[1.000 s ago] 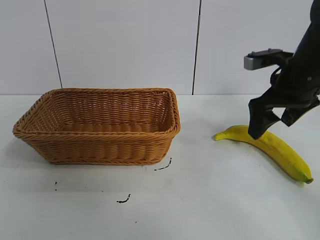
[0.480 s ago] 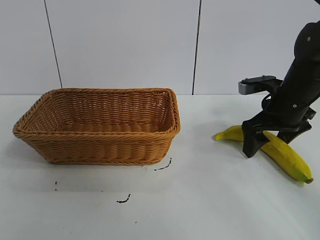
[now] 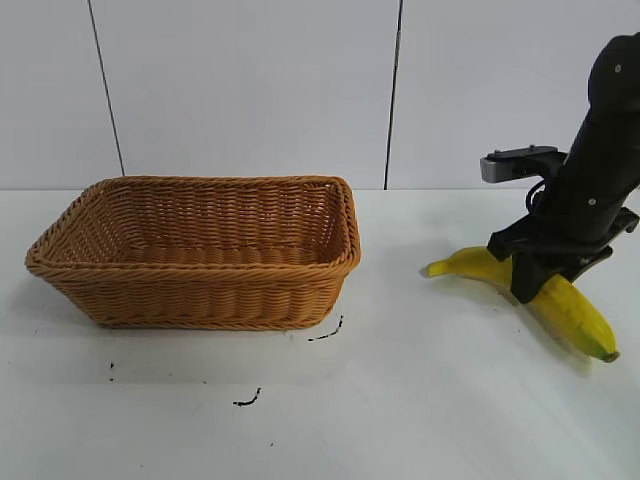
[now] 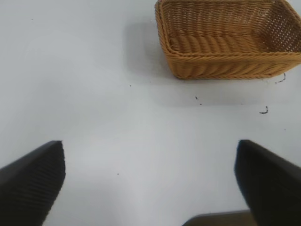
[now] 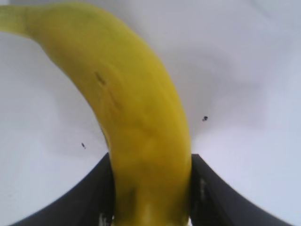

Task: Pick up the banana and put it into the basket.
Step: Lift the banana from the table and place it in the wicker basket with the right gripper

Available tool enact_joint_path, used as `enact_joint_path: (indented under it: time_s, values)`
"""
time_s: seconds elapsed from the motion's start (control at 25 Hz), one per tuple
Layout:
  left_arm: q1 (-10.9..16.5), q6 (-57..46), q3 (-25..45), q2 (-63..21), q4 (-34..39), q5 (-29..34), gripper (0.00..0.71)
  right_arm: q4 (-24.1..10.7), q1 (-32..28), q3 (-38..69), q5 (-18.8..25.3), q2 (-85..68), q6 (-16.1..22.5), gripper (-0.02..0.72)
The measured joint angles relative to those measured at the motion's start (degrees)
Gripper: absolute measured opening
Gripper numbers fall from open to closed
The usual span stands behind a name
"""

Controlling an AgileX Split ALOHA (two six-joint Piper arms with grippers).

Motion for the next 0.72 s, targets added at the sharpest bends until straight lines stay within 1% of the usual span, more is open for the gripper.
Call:
enact_joint_path:
  time_s: [0.04,0.16,0.24,0.32,0.4,0.52,0.6,0.72]
  values:
    - [0.0,0.0,0.0,0.0,0.0,0.0,0.695,-0.1,0.0,-2.2,2.4,-0.7,0.0,0.317]
    - [0.0,0.0,0.0,0.0,0.0,0.0,0.695,-0.3,0.4,-9.6,12.3,-2.2,0.0,0.317]
    - [0.0,0.0,0.0,0.0,0.0,0.0,0.695,-0.4,1.1,-14.8,17.4,-2.3,0.0,0.317]
    - [0.0,0.0,0.0,0.0,0.0,0.0,0.695,-0.8,2.4,-19.8,21.0,-2.3,0.0,0.317]
    - [0.0,0.0,0.0,0.0,0.0,0.0,0.695,-1.8,4.6,-23.8,23.0,-2.3,0.1,0.317]
    - [0.0,0.0,0.0,0.0,0.0,0.0,0.695,-3.7,8.7,-30.1,23.4,-1.6,0.5,0.317]
    - [0.0,0.0,0.0,0.0,0.0,0.0,0.695,-4.1,11.3,-35.0,24.1,0.2,0.4,0.317]
    - [0.0,0.0,0.0,0.0,0.0,0.0,0.695,-4.7,15.1,-42.2,26.4,4.4,-0.1,0.317]
